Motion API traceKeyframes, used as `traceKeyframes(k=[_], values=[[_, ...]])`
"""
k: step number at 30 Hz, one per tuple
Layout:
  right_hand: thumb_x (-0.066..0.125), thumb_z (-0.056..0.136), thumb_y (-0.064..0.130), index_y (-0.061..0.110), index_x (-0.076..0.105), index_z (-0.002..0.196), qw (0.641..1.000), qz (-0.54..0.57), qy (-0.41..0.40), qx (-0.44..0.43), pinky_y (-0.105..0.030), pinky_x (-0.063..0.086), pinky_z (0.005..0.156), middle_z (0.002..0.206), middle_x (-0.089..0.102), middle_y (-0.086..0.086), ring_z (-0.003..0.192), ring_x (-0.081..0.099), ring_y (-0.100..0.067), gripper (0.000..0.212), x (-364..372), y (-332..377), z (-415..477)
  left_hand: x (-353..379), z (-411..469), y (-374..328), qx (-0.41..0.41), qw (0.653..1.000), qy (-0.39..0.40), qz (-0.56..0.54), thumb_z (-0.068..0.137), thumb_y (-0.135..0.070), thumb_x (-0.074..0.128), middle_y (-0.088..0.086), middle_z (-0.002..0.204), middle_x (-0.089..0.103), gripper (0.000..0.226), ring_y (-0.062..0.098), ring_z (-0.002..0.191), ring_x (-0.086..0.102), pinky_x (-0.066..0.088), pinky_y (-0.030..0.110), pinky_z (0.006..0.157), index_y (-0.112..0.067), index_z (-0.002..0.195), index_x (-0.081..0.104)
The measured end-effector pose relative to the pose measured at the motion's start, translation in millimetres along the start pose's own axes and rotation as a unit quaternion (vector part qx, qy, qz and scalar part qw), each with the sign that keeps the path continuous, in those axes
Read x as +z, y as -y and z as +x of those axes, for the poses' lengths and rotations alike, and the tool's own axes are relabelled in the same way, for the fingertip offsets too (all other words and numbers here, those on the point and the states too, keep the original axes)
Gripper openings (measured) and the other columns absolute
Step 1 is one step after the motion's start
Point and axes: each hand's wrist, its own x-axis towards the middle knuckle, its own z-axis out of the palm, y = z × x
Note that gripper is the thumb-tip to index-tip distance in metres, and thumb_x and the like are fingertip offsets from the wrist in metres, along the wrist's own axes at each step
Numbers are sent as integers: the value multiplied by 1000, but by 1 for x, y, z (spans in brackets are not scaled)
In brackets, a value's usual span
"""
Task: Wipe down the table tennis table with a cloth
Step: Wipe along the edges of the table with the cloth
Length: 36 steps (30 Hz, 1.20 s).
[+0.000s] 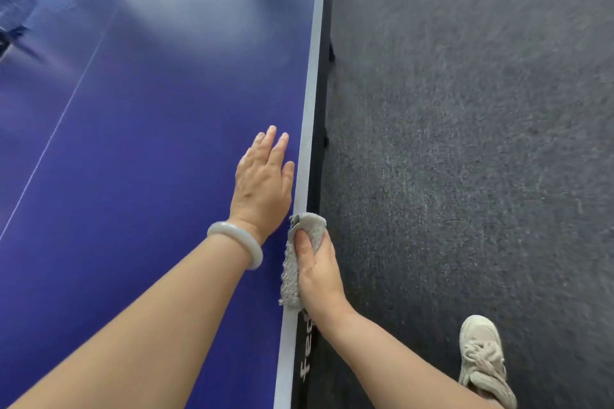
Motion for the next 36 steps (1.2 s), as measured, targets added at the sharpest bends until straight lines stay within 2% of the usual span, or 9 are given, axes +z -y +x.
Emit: traceKeyframes(k=[4, 9, 14, 20, 24, 28, 32, 36], values=[[38, 86, 69, 23, 38, 145, 1000, -18, 0, 8, -40, 38, 112, 135, 46, 2, 127, 47, -13, 74, -1, 14, 27, 13, 64, 7, -7, 999, 36, 35, 106, -30, 26, -3, 165, 7, 51, 16, 152, 2, 2, 37, 123, -25, 156, 15], [42, 100, 49, 14, 42, 143, 999, -40, -27, -2, -41, 36, 113, 134, 49, -6, 129, 47, -19, 56, -1, 47, 84, 19, 67, 15, -25, 999, -15, -30, 106, -19, 32, -7, 162, 19, 48, 9, 150, 11, 5, 34, 123, -26, 153, 27], [40, 99, 52, 19, 46, 138, 999, -27, -39, 4, -34, 37, 110, 127, 49, -2, 124, 49, -17, 52, -3, 90, 143, 16, 67, 14, -34, 998, -20, -56, 104, -14, 38, -8, 159, 23, 48, 8, 149, 14, 9, 35, 123, -25, 151, 32], [40, 102, 49, 9, 49, 135, 998, -42, -44, 6, -48, 42, 108, 131, 55, -18, 123, 54, -31, 53, -5, 136, 215, 15, 66, 12, -39, 998, -5, -43, 102, -24, 29, -9, 160, 23, 50, 6, 150, 11, 8, 34, 123, -27, 152, 31], [39, 101, 53, 4, 49, 133, 996, -72, -50, 15, -49, 43, 106, 131, 57, -22, 121, 56, -35, 59, -8, 175, 265, 14, 68, 11, -39, 999, 2, -32, 101, -30, 25, -10, 161, 22, 52, 5, 150, 9, 9, 35, 123, -28, 153, 30], [39, 101, 54, 2, 50, 129, 995, -76, -50, 29, -49, 47, 102, 126, 60, -21, 115, 60, -34, 60, -11, 194, 290, 13, 70, 9, -42, 999, 5, -27, 99, -28, 26, -8, 160, 25, 53, 9, 149, 14, 14, 39, 121, -25, 151, 33], [41, 101, 53, 6, 50, 130, 996, -74, -35, 32, -50, 47, 102, 125, 61, -20, 115, 61, -34, 56, -15, 191, 289, 11, 70, 6, -32, 999, 12, 6, 96, -24, 30, 0, 155, 34, 53, 19, 145, 26, 24, 45, 114, -20, 148, 37], [42, 101, 49, 7, 51, 126, 997, -56, -31, 34, -56, 50, 96, 121, 61, -24, 109, 63, -39, 50, -15, 193, 288, 0, 97, 9, -24, 1000, 13, 3, 92, -29, 37, -1, 134, 48, 43, 21, 122, 44, 42, 44, 100, -20, 131, 53]])
